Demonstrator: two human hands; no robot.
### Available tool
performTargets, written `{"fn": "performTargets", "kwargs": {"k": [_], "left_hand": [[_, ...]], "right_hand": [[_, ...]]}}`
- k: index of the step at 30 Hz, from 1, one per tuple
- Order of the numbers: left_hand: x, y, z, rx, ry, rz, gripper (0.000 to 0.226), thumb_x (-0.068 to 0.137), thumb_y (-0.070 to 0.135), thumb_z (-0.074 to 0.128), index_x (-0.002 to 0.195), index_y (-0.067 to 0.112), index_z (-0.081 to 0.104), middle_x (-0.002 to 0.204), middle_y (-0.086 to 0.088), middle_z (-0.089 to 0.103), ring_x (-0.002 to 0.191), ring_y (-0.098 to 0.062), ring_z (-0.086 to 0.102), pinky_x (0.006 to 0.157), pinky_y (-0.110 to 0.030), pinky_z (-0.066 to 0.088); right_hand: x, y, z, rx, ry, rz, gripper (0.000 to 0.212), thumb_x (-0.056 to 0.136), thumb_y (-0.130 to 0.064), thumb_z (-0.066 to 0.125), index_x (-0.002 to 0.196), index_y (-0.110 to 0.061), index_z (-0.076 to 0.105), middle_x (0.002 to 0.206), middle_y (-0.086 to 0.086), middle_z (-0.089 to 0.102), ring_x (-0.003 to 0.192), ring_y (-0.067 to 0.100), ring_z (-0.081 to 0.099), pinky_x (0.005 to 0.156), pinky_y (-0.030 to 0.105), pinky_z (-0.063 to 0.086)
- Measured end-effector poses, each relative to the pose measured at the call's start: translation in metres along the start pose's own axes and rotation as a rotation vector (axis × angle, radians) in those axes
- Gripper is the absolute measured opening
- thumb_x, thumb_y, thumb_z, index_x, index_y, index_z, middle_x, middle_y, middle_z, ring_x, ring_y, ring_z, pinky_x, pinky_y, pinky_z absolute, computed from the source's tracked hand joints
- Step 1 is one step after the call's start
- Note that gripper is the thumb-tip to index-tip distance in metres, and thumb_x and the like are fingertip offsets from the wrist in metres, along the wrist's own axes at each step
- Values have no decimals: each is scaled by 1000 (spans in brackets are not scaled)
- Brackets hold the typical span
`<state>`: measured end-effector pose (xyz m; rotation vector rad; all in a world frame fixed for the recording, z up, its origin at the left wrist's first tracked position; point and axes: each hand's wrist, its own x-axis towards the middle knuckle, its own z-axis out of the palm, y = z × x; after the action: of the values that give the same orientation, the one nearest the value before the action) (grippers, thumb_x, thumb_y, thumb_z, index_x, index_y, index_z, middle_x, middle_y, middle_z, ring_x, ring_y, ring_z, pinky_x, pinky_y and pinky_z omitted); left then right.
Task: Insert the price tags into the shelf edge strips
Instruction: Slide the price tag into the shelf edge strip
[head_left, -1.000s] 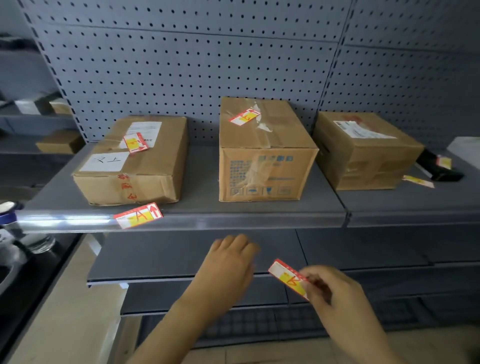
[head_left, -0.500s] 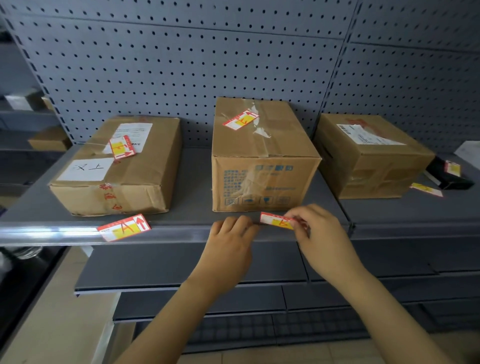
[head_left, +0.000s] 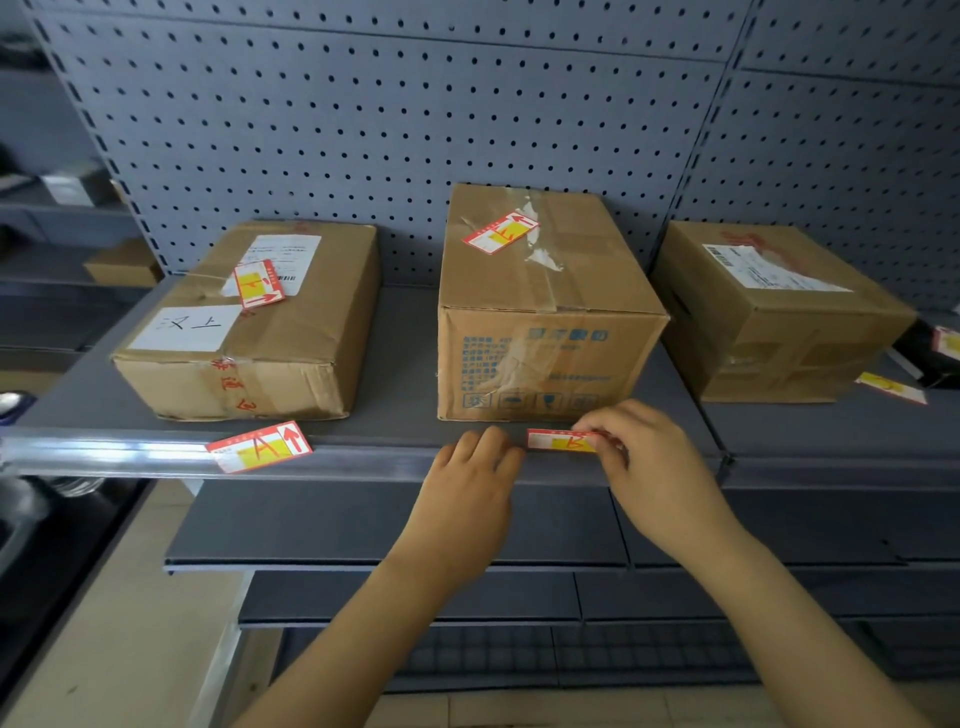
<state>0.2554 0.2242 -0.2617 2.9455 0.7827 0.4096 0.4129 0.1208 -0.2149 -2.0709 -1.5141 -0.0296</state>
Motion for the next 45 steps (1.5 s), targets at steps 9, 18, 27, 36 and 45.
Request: {"fn": "performTargets", "kwargs": {"k": [9,18,27,36,45], "left_hand": [[1,2,-1,31,14,-8,43,89,16,46,131,23,41,127,2,45,113,-22,43,97,-33,37],[-1,7,1,67,-21,-40,51,84,12,49,134,21,40,129,0,41,114,-23,42,98,-32,35],[2,20,0,68,-27,-156,44,81,10,47,124,19,46,120,-4,44,106,-26,44,89,-35,38],[-3,17,0,61,-27,-115,48,83,16,43,131,21,44,122,0,47,111,-25,47,90,-34,36],[-9,17,-1,-2,-22,-82,45,87,16,40,132,19,40,129,1,41,119,-21,39,97,-31,34]], "right_hand": [[1,2,2,-42,-49,-30,17,91,-11,54,100,-19,67,97,1,62,93,20,54,79,35,47],[-6,9,-1,-82,-36,-49,17,92,-12,53,99,-20,66,94,0,62,91,21,56,77,37,48],[-4,5,3,-103,-51,-104,18,90,-9,55,100,-18,67,92,1,62,90,21,56,75,38,49],[2,6,6,-83,-26,-108,13,91,-10,53,93,-19,62,90,-3,62,87,18,54,71,35,48],[2,-6,21,-77,-54,-171,13,88,-10,60,95,-15,70,93,0,57,90,17,54,66,34,51]]}}
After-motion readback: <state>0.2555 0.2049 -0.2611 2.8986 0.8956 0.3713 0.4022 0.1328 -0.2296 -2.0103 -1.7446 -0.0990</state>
